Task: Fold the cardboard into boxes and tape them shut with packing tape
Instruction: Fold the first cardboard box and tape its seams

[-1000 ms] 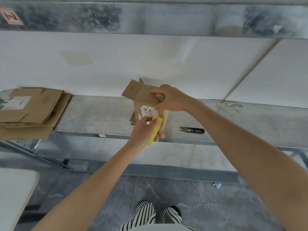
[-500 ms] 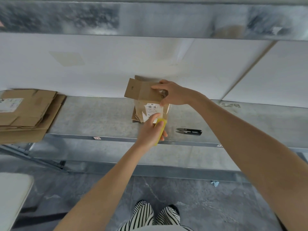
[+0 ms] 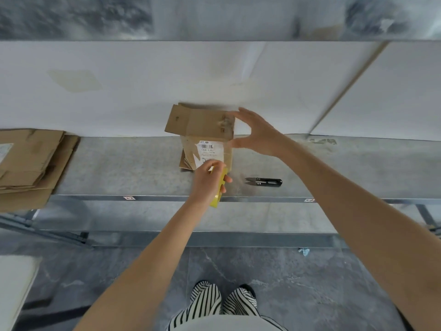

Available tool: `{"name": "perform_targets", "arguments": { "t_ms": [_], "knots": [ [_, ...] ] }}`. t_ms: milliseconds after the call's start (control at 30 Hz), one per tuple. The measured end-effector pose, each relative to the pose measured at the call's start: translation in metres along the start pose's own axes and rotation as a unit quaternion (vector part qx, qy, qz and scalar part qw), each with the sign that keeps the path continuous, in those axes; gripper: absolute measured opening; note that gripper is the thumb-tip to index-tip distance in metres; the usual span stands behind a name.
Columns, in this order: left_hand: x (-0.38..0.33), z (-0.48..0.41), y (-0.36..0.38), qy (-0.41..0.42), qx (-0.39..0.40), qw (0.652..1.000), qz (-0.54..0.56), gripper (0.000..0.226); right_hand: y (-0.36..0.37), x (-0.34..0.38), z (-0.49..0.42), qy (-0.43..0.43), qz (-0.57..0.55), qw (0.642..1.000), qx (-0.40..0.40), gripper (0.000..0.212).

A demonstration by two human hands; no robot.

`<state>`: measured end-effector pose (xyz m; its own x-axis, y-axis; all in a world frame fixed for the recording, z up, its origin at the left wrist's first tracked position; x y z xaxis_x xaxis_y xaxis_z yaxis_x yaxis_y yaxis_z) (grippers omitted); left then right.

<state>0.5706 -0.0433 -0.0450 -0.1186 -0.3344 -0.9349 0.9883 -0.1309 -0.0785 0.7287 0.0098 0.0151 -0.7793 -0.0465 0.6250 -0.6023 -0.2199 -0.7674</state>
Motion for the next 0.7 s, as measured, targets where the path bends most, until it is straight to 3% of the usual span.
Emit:
{"name": "perform_targets", "arguments": {
  "t_ms": [167, 233, 333, 533, 700],
  "knots": [
    [-0.001, -0.002, 0.001, 0.006, -0.003, 1.000, -0.004, 0.016, 0.012, -0.043, 0.027, 0.066, -0.065, 0.994, -0.054, 0.069],
    [0.000, -0.002, 0.001, 0.014, 0.000, 1.000, -0.006, 0.016, 0.027, -0.063, 0.037, 0.110, -0.051, 0.992, -0.027, 0.059],
    [0.003, 0.000, 0.003, 0.025, 0.002, 1.000, -0.006, 0.014, 0.051, -0.088, 0.050, 0.167, 0.064, 0.983, 0.047, 0.050],
    [0.004, 0.002, 0.003, 0.035, 0.005, 0.999, -0.012, 0.014, 0.067, -0.094, 0.060, 0.160, 0.134, 0.978, 0.018, 0.022],
    [0.004, 0.002, 0.002, 0.037, 0.002, 0.999, -0.011, 0.015, 0.062, -0.084, 0.059, 0.162, 0.108, 0.981, 0.000, 0.016]
  ]
}}
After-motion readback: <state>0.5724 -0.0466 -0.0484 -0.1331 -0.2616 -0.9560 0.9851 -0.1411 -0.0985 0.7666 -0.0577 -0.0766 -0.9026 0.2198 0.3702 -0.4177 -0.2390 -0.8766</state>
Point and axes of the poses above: each hand's wrist, its own z-axis away from the middle knuckle, its own y-axis out of the palm, x = y × z, the point moved 2 cm from there along -z, towards the middle knuckle, and after that the axes turned 2 degrees about x, right-handed, at the moved point
